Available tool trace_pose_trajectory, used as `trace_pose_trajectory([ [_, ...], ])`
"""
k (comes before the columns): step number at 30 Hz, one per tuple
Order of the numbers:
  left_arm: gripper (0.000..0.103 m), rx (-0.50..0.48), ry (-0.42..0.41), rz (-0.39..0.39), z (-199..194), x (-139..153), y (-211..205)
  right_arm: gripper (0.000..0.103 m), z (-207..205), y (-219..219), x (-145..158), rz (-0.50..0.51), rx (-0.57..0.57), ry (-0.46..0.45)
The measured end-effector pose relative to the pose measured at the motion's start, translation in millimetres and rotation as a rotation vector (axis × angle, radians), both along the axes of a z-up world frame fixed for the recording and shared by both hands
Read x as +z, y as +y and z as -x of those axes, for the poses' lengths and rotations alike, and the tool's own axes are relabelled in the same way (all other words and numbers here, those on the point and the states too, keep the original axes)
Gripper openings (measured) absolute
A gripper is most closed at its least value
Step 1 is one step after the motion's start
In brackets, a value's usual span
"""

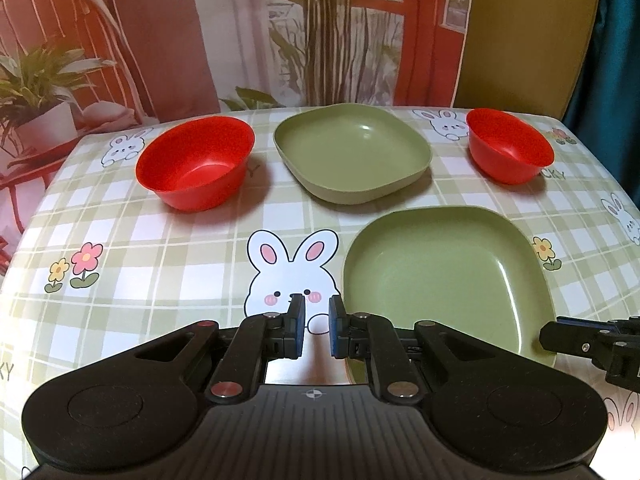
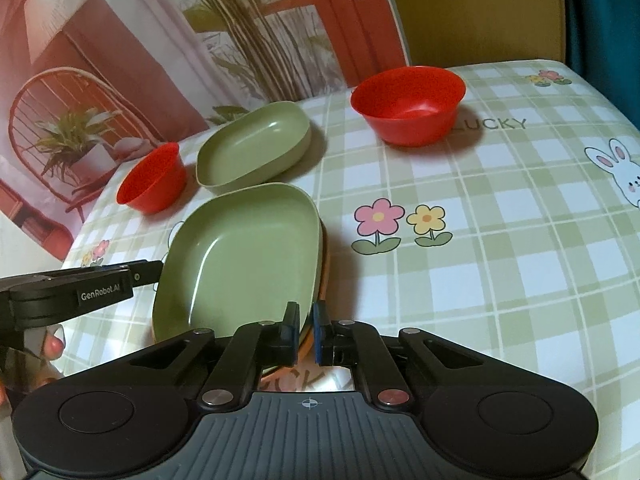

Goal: Organize plates and bowls

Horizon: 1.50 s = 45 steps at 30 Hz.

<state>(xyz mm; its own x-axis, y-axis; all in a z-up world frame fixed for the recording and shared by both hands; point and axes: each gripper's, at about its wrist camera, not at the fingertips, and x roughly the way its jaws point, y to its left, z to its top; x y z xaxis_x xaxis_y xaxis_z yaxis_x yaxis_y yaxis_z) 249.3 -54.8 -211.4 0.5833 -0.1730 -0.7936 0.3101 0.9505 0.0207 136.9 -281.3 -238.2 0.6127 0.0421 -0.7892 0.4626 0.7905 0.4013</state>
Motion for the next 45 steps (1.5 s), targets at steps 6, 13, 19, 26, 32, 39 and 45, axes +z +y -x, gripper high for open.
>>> trace_pose_trajectory([
  [6, 0.013, 0.02, -0.021, -0.005, 0.1, 3.7, 1.8, 0.025, -5.0, -2.2, 2.5, 0.032, -0.005, 0.003],
  [13, 0.013, 0.037, -0.027, -0.01, -3.2, 2.9, 0.3, 0.03, -32.4, -16.0, -1.4, 0.104, -0.017, -0.008],
  [19, 0.013, 0.029, -0.027, -0.024, -8.3, -0.9, -4.5, 0.03, -59.0, -23.2, -12.7, 0.124, -0.012, 0.024],
  [26, 0.013, 0.016, -0.017, -0.037, -13.8, -7.3, -10.1, 0.029, -68.2, -16.1, -29.6, 0.138, 0.033, 0.094],
  [32, 0.013, 0.019, -0.018, -0.027, -15.3, -8.6, -8.4, 0.029, -68.7, -17.1, -25.7, 0.141, 0.031, 0.087],
  [39, 0.013, 0.022, -0.018, -0.047, -16.1, -13.8, -8.0, 0.029, -67.8, -21.9, -20.6, 0.153, 0.028, 0.076],
  [45, 0.013, 0.046, 0.022, -0.041, -18.6, -23.7, -2.5, 0.029, -67.7, -22.1, -22.6, 0.157, 0.034, 0.084],
])
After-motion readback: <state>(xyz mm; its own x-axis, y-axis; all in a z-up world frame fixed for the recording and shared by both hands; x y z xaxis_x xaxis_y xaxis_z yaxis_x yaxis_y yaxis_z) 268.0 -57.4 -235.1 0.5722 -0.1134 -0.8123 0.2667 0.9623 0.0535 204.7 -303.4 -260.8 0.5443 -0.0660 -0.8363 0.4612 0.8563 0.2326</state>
